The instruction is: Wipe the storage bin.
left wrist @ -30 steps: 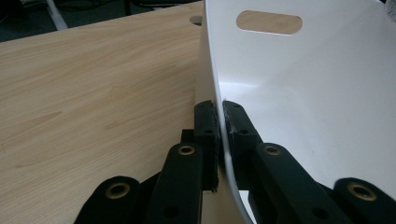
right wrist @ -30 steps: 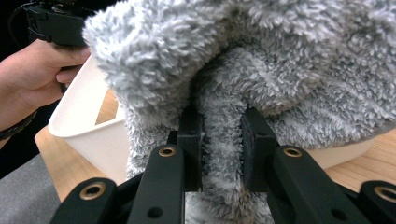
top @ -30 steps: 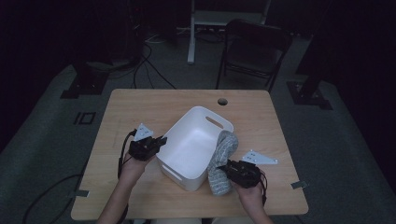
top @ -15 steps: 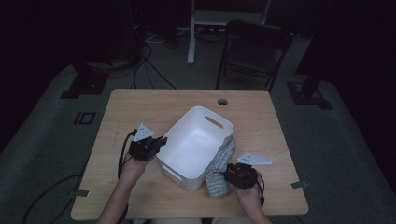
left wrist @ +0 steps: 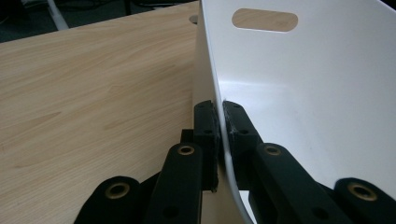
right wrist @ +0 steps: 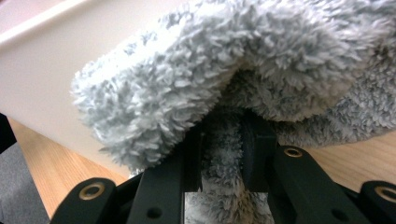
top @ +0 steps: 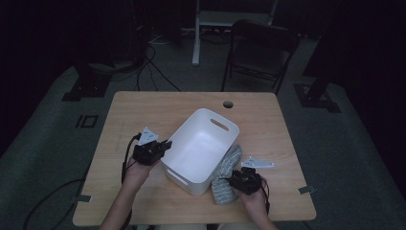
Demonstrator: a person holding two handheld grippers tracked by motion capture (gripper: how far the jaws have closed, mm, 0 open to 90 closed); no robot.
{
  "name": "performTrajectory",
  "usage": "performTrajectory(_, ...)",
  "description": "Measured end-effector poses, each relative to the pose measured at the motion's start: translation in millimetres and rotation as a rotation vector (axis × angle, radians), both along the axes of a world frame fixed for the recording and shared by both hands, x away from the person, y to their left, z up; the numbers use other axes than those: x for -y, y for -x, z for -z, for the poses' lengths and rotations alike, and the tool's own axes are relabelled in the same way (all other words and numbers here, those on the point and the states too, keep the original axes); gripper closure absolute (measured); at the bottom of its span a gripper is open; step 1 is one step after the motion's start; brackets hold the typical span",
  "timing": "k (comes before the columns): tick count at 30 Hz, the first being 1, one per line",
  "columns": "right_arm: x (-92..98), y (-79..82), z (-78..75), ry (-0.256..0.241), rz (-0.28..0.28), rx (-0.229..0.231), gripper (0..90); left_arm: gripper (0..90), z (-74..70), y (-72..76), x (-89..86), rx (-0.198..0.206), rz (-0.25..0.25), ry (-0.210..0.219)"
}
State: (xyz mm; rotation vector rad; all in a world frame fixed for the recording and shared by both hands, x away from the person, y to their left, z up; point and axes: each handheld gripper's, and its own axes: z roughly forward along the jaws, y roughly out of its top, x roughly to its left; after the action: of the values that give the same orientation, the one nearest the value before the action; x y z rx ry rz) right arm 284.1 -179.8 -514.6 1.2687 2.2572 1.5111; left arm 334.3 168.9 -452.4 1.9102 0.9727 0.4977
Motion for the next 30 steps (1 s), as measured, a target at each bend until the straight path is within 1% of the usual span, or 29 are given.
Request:
performTrajectory(4,0.0,-2.8,5.6,0.017,0.007,-0.017,73.1,84.9,0.1,0.3,0.9,0.002,-0.003,0.0)
performTrajectory(7,0.0,-5.7,9.8,0.033,0.014,-0.025,73.1,85.0,-0.2,0.9,2.1,0.005,-0.003,-0.012)
performTrajectory(10,-1.1,-8.9,17.0,0.062,0.022,-0.041,73.0,85.0,-0.2,0.9,2.1,0.006,-0.001,-0.013)
performTrajectory(11,-1.1,-8.9,17.0,0.062,0.022,-0.041,73.0,84.8,-0.2,0.9,2.1,0.006,-0.001,-0.013)
performTrajectory(13,-0.9,-12.4,23.0,0.069,0.025,-0.063,73.1,84.9,-0.3,1.0,2.4,0.005,-0.006,-0.013)
performTrajectory(14,-0.2,-13.8,24.9,0.061,0.029,-0.083,73.4,84.8,-0.3,1.0,2.4,0.003,-0.009,-0.011)
performTrajectory(15,-0.2,-13.8,24.9,0.061,0.029,-0.083,73.4,84.8,-0.3,0.9,2.3,0.003,-0.009,-0.011)
performTrajectory(16,-0.5,-13.0,21.2,0.076,0.03,-0.081,73.9,84.9,-0.1,0.8,2.1,0.002,-0.014,-0.007)
performTrajectory(17,-0.5,-13.0,21.2,0.076,0.03,-0.081,73.9,84.9,0.0,0.5,1.6,0.001,-0.015,-0.004)
performTrajectory(18,-0.1,-11.5,18.8,0.073,0.033,-0.071,74.2,84.9,0.1,0.4,1.3,-0.002,-0.018,-0.003)
performTrajectory(20,2.8,-5.8,8.1,0.031,0.034,-0.042,74.3,84.9,-0.1,0.9,2.5,0.001,-0.023,-0.006)
performTrajectory(22,4.1,1.0,-3.9,0.007,0.034,-0.004,74.2,85.0,-0.1,1.3,3.3,0.002,-0.028,-0.006)
performTrajectory(23,4.4,5.8,-13.3,-0.014,0.033,0.024,74.2,85.0,-0.1,1.2,3.1,0.002,-0.028,-0.006)
performTrajectory(24,4.3,13.8,-27.6,-0.05,0.025,0.064,74.2,85.0,-0.1,1.3,3.2,0.002,-0.03,-0.006)
performTrajectory(25,4.3,13.8,-27.6,-0.05,0.025,0.064,74.2,85.0,-0.1,1.3,3.2,0.001,-0.031,-0.006)
performTrajectory(26,3.9,17.0,-32.4,-0.06,0.023,0.079,74.2,85.0,-0.2,1.4,3.2,0.002,-0.03,-0.007)
performTrajectory(28,0.7,28.3,-45.7,-0.092,0.014,0.131,74.2,85.0,-0.2,1.3,3.1,0.002,-0.029,-0.007)
performTrajectory(29,0.7,28.3,-45.7,-0.092,0.014,0.131,74.2,85.0,-0.2,1.4,3.3,0.002,-0.029,-0.007)
performTrajectory(30,-3.7,32.3,-47.2,-0.088,0.006,0.15,74.1,85.0,-0.2,1.4,3.5,0.002,-0.029,-0.007)
